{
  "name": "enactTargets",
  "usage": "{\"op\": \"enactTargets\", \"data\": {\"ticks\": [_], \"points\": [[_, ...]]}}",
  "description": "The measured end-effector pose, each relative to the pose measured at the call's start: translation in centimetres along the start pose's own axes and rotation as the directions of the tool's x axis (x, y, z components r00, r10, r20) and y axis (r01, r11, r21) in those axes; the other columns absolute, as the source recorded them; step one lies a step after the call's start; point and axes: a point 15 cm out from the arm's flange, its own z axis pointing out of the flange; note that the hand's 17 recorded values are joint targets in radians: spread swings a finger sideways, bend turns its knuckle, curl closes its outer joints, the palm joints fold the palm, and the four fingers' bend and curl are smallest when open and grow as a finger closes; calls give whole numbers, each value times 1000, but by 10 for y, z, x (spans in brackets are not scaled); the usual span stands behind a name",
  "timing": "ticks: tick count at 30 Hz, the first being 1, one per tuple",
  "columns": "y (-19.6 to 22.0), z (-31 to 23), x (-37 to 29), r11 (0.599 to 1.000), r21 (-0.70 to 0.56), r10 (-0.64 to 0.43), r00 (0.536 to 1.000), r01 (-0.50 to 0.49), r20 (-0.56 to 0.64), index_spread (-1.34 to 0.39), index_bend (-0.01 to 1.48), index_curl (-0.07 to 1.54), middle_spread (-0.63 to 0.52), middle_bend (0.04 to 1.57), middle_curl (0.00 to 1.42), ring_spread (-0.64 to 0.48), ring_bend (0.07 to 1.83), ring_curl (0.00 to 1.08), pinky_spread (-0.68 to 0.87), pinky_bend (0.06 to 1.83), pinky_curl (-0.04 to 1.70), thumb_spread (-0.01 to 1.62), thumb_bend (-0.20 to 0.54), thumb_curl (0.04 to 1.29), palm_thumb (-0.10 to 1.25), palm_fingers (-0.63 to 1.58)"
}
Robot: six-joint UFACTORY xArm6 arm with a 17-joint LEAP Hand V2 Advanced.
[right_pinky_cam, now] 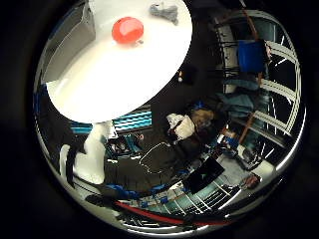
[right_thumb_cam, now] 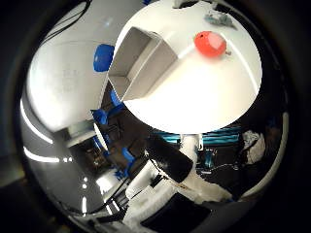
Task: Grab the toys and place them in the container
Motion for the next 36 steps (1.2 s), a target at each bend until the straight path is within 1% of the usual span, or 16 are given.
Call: {"op": "enactTargets", "data": {"ticks": [4, 9, 11, 19, 22, 27, 31, 36], "points": [[-3, -1, 1, 1000, 12, 0, 1000, 0, -5, -393, 163, 298, -15, 205, 334, 191, 410, 150, 425, 395, 278, 1240, -16, 234, 403, 232], [-28, -10, 13, 994, 110, 4, 999, 1, -48, -386, 157, 287, -5, 193, 331, 194, 396, 168, 426, 418, 285, 1222, -19, 236, 387, 202], [-35, -10, 18, 991, 130, 6, 998, 1, -58, -386, 156, 284, -3, 193, 330, 194, 393, 173, 426, 429, 287, 1214, -21, 235, 377, 191], [-66, 12, 34, 983, 182, 18, 997, -4, -75, -378, 157, 272, 12, 195, 329, 193, 371, 197, 418, 461, 294, 1193, -18, 237, 362, 149], [-81, 29, 41, 979, 202, 21, 996, -4, -85, -378, 155, 269, 12, 198, 330, 194, 370, 206, 418, 465, 294, 1188, -19, 239, 358, 146], [-97, 78, 46, 983, 186, 25, 997, -11, -69, -378, 156, 268, 23, 197, 331, 199, 367, 217, 420, 461, 289, 1177, -18, 245, 365, 142], [-122, 99, 55, 977, 211, 29, 997, -12, -74, -376, 157, 266, 26, 197, 331, 204, 360, 221, 429, 465, 287, 1163, -16, 256, 393, 139], [-147, 126, 65, 981, 192, 33, 998, -20, -61, -375, 158, 267, 33, 199, 330, 206, 353, 227, 431, 468, 284, 1150, -20, 261, 410, 138]]}}
